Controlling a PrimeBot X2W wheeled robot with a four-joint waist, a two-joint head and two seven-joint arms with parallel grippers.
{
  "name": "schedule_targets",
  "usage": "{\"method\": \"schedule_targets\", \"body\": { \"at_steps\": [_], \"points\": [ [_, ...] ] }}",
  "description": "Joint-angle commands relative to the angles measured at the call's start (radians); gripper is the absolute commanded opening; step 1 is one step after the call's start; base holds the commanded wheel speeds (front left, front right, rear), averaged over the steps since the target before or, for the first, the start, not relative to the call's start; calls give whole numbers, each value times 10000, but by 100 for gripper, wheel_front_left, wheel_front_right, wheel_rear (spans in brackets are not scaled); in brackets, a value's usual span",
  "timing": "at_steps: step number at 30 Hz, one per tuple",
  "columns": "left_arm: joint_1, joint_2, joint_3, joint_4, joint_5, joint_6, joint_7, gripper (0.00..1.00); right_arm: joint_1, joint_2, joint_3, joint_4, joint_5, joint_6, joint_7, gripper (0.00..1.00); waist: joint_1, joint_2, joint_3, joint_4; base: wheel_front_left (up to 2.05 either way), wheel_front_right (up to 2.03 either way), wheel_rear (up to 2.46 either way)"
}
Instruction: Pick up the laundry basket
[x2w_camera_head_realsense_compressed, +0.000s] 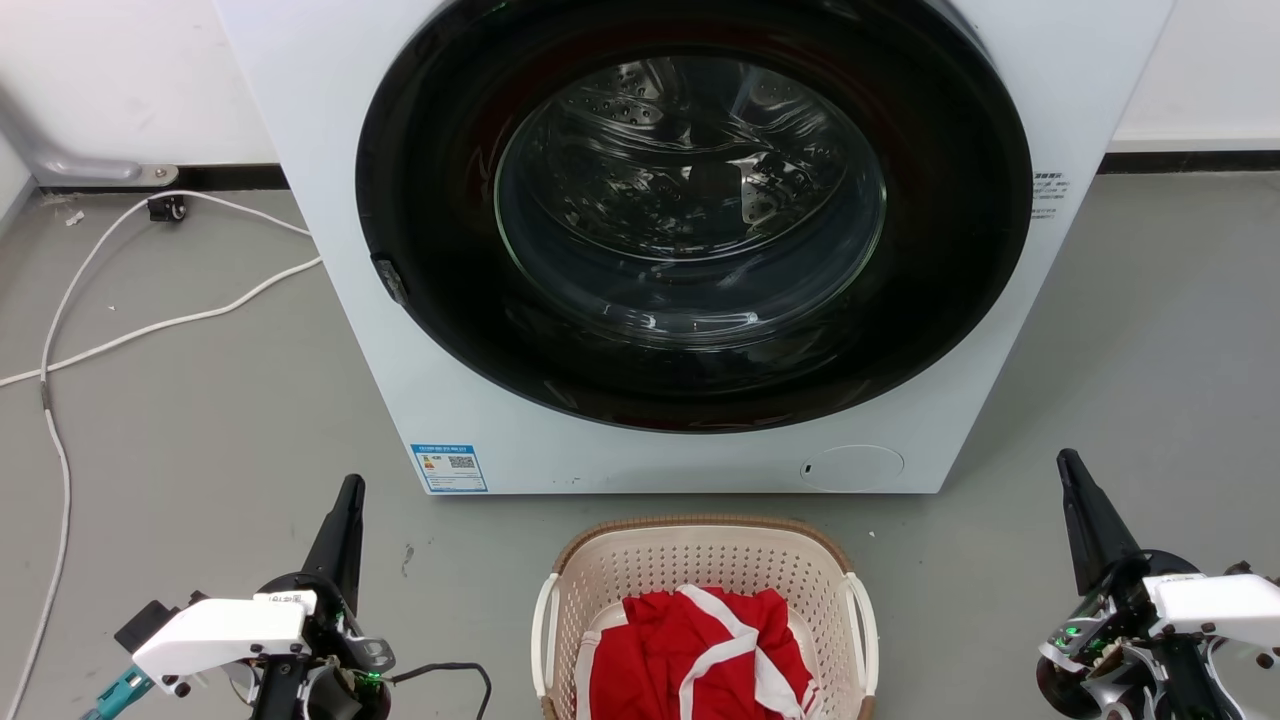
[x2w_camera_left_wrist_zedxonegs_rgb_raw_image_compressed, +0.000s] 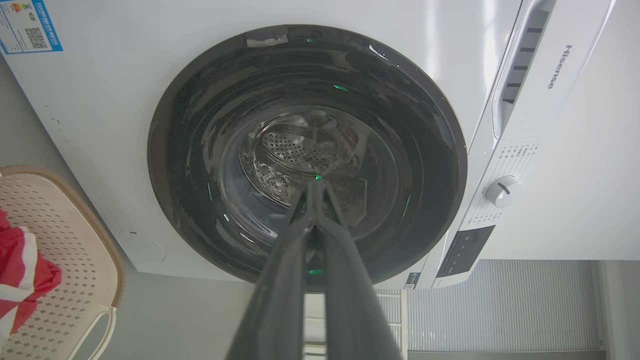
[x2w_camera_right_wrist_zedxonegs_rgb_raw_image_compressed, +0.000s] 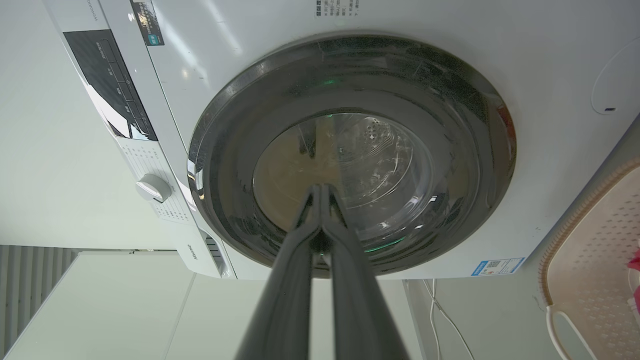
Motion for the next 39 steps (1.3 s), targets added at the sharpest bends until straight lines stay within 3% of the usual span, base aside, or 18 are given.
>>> {"method": "schedule_targets", "body": {
  "at_steps": [1,29,30,39],
  "points": [
    [-69,-4,36,4,38,-33,22,0,-122,45,-9,8,-47,0,22,0,0,-1,0,0,0,0,0],
    [-73,-31,71,5,74,-33,42,0,-124,48,-18,9,-54,0,32,0,0,-1,0,0,0,0,0],
    [12,-19,21,29,19,2,26,100,18,6,-4,20,-10,2,-5,100,0,-1,0,0,0,0,0],
    [375,-75,-75,128,243,4,-264,100,399,27,114,84,-213,0,-301,100,0,-1,2,-6,0,0,0]
  ]
}}
